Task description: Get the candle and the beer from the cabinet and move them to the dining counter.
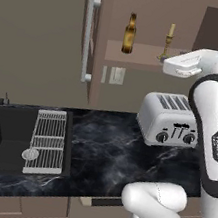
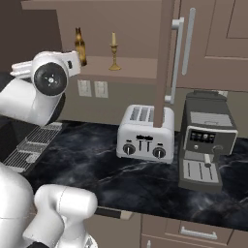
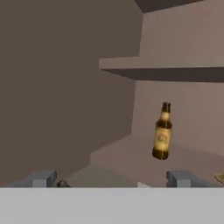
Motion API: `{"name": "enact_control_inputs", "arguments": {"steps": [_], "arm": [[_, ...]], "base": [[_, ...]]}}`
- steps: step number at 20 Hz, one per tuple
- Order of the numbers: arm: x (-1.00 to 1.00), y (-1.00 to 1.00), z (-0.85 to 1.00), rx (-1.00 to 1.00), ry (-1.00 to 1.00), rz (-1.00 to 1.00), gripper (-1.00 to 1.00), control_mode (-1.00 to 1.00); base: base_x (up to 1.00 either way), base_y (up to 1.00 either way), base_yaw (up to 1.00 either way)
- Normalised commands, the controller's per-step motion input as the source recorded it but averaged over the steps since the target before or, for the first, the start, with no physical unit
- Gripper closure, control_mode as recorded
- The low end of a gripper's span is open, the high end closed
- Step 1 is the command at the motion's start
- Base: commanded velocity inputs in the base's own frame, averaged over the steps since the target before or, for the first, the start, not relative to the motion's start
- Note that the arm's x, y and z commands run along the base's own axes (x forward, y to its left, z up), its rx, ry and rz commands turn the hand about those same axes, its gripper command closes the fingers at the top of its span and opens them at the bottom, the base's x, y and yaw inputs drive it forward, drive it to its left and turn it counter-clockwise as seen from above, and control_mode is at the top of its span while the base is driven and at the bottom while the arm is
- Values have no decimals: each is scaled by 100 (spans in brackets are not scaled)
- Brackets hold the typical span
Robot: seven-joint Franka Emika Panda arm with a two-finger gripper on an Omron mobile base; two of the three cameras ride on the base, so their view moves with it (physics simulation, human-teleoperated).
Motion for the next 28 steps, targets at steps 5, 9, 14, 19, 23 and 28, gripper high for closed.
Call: {"name": "enact_control_inputs", "arguments": {"steps": [5, 9, 14, 19, 23, 28], "arm": [[0, -36, 0, 0, 12, -35, -100, -100], [0, -33, 0, 0, 10, -26, -100, -100], [0, -29, 0, 0, 2, -15, -100, -100], [1, -19, 0, 0, 0, -5, -100, -100], [5, -6, 0, 0, 0, 0, -100, -100], [0, -6, 0, 0, -5, 0, -100, -100]], "base": [[0, 0, 0], [0, 0, 0], [0, 0, 0], [0, 0, 0], [0, 0, 0], [0, 0, 0]]}}
